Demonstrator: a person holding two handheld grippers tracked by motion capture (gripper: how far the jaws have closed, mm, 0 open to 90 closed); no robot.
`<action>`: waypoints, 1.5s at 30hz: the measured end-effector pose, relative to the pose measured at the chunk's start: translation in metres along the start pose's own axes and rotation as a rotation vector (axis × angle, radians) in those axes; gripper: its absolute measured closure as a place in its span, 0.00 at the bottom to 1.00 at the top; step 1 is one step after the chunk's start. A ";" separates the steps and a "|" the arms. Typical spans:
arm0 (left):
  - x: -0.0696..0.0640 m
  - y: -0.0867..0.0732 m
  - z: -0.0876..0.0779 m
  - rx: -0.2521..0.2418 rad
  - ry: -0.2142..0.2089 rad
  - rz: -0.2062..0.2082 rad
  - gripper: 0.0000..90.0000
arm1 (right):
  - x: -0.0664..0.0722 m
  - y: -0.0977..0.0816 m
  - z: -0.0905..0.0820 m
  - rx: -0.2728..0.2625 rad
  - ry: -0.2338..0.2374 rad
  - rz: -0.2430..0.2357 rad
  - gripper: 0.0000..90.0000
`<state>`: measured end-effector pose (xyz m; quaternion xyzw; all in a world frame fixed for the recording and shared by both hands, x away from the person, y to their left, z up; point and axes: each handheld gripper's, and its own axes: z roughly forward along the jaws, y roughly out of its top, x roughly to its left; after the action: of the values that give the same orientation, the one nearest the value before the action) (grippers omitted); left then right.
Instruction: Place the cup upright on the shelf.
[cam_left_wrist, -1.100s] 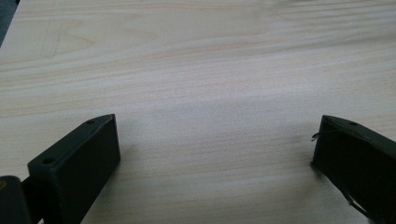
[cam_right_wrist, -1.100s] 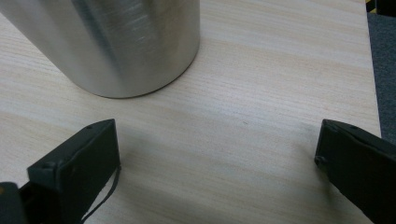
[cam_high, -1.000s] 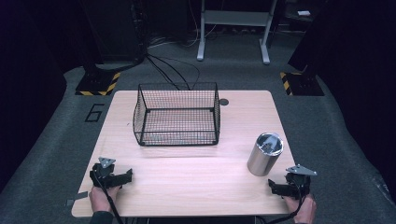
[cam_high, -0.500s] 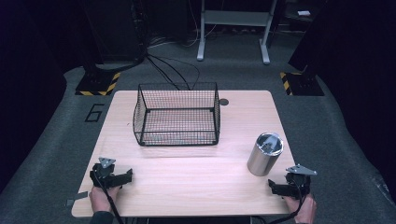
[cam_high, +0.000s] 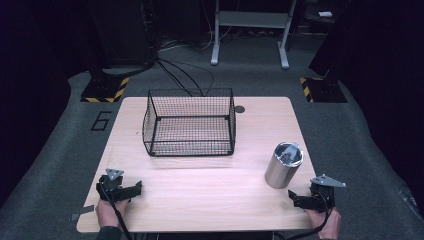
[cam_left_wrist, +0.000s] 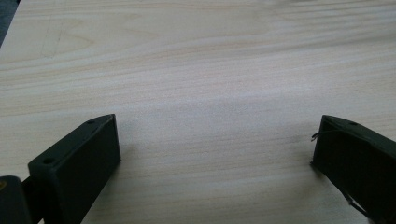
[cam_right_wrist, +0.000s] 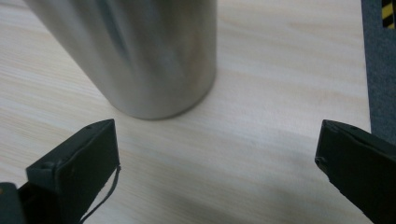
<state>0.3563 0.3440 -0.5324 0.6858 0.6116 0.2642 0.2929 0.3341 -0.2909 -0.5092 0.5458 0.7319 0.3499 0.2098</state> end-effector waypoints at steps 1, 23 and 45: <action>0.000 0.000 0.000 -0.001 0.000 -0.001 0.00 | 0.002 0.003 -0.003 -0.012 0.004 -0.009 0.00; 0.000 0.000 0.000 0.000 0.000 0.000 0.00 | 0.027 0.053 -0.031 -0.184 0.099 -0.068 0.00; 0.000 0.000 0.000 -0.001 0.000 -0.001 0.00 | 0.036 0.082 -0.017 -0.249 0.117 -0.094 0.00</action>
<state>0.3563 0.3440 -0.5324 0.6853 0.6120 0.2642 0.2932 0.3641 -0.2486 -0.4342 0.4593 0.7185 0.4591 0.2492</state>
